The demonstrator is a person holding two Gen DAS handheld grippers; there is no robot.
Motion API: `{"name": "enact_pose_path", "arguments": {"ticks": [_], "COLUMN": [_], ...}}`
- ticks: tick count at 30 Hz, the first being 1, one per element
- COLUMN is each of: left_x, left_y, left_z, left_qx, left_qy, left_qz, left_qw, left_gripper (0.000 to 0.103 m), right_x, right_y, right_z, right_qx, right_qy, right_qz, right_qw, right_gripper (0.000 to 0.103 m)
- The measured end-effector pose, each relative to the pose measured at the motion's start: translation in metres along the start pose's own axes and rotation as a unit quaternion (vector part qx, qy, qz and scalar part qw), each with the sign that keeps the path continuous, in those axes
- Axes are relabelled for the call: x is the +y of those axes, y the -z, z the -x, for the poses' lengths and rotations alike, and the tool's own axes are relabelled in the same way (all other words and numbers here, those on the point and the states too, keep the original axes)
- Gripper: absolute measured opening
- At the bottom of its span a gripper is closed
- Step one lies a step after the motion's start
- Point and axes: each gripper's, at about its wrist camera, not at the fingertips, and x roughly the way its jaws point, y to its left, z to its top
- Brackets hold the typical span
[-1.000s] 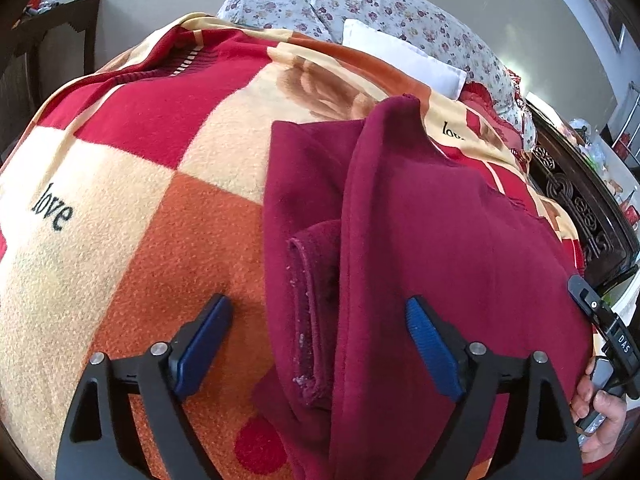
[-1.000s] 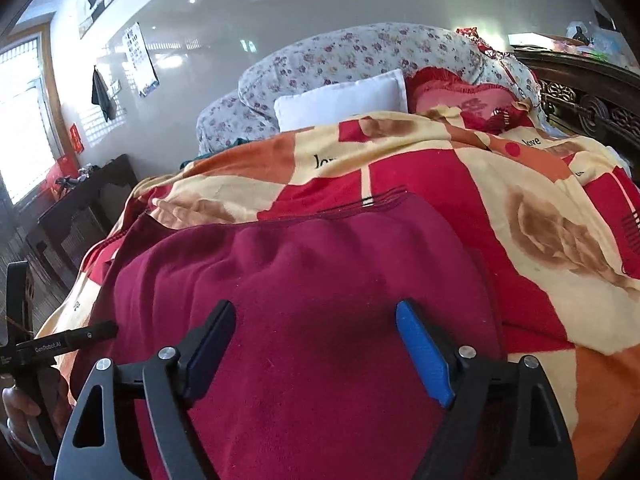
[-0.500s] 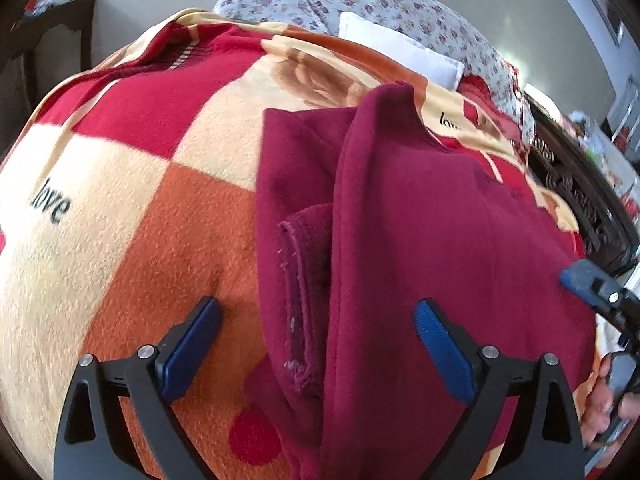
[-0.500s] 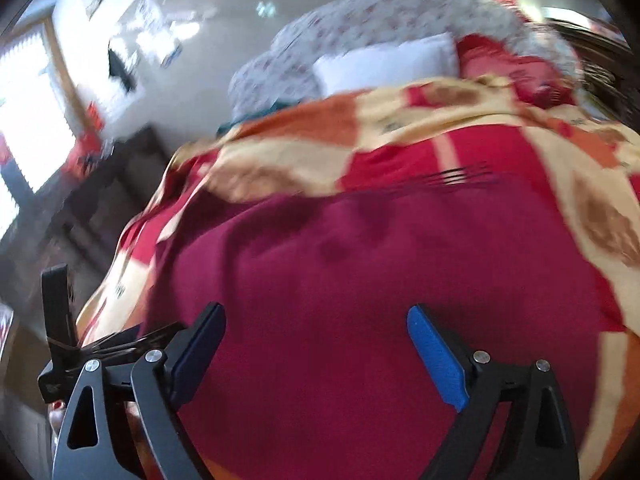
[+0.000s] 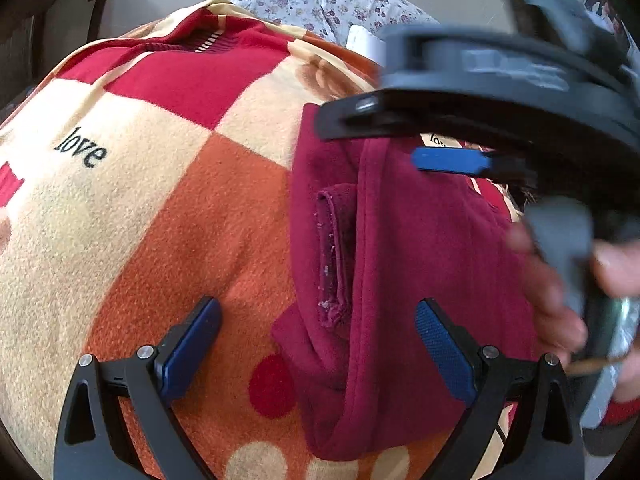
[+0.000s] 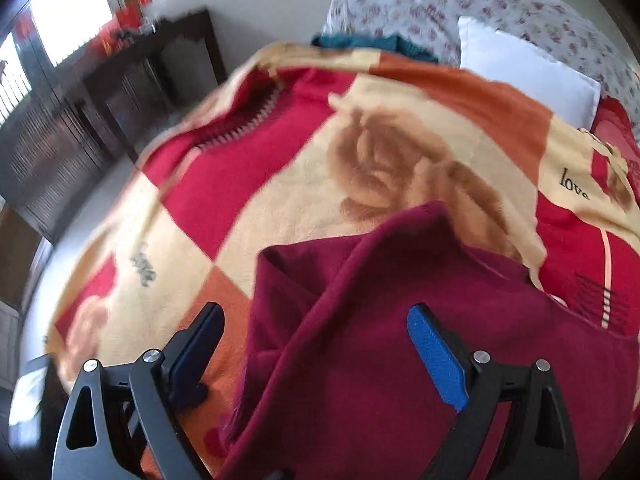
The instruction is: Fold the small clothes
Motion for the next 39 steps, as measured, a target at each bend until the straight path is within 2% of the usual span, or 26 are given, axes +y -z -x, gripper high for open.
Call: {"name": "enact_pose_path", "arguments": {"ticks": [2, 12, 16, 18, 19, 21, 23, 24, 26, 30, 31, 32, 33, 34, 39], "left_x": [0.0, -0.001, 0.0, 0.0, 0.001, 0.003, 0.006, 0.006, 0.004, -0.01, -0.012, -0.016, -0.019, -0.024, -0.074], "left_y": [0.0, -0.001, -0.001, -0.001, -0.001, -0.001, -0.001, -0.001, 0.0, 0.004, 0.006, 0.006, 0.006, 0.007, 0.009], "left_z": [0.0, 0.0, 0.0, 0.001, 0.001, 0.002, 0.004, 0.005, 0.005, 0.002, 0.003, 0.004, 0.003, 0.002, 0.029], "left_qx": [0.0, 0.0, 0.0, 0.0, 0.0, -0.001, -0.005, -0.008, -0.015, -0.021, -0.02, -0.013, 0.0, 0.016, -0.01], "left_qy": [0.002, -0.004, -0.005, -0.004, -0.003, 0.002, 0.008, 0.009, 0.004, -0.017, -0.005, 0.018, 0.035, 0.047, 0.048], "left_qz": [0.002, -0.002, -0.004, -0.003, -0.002, 0.002, 0.009, 0.012, 0.011, -0.017, -0.022, -0.022, -0.015, -0.008, -0.056], "left_qw": [1.0, 1.0, 1.0, 1.0, 1.0, 1.0, 0.9999, 0.9999, 0.9998, 0.9995, 0.9995, 0.9995, 0.9993, 0.9987, 0.9972], "left_gripper": [0.097, 0.098, 0.098, 0.098, 0.098, 0.098, 0.099, 0.1, 0.1, 0.101, 0.094, 0.082, 0.048, 0.037, 0.028], "right_x": [-0.002, 0.01, 0.021, 0.027, 0.027, 0.02, 0.004, -0.004, -0.017, -0.031, -0.036, -0.038, -0.042, -0.045, -0.075], "right_y": [-0.002, -0.004, -0.005, -0.001, 0.001, 0.003, 0.006, 0.007, 0.012, 0.023, 0.026, 0.028, 0.03, 0.033, 0.045], "right_z": [-0.01, -0.016, -0.024, -0.025, -0.024, -0.013, 0.005, 0.013, 0.029, 0.05, 0.055, 0.059, 0.065, 0.071, 0.112], "right_qx": [0.017, 0.023, 0.021, 0.006, 0.0, -0.016, -0.034, -0.042, -0.063, -0.09, -0.096, -0.1, -0.107, -0.111, -0.142], "right_qy": [0.004, 0.027, 0.057, 0.097, 0.099, 0.083, 0.037, 0.013, -0.024, -0.056, -0.063, -0.069, -0.074, -0.078, -0.073], "right_qz": [-0.001, 0.029, 0.059, 0.093, 0.1, 0.097, 0.07, 0.052, 0.032, 0.013, 0.008, 0.006, 0.003, 0.001, -0.001], "right_qw": [1.0, 0.999, 0.996, 0.991, 0.99, 0.992, 0.996, 0.998, 0.997, 0.994, 0.993, 0.993, 0.992, 0.991, 0.987], "right_gripper": [0.095, 0.099, 0.098, 0.08, 0.074, 0.06, 0.029, 0.023, 0.017, 0.016, 0.015, 0.015, 0.015, 0.015, 0.015]}}
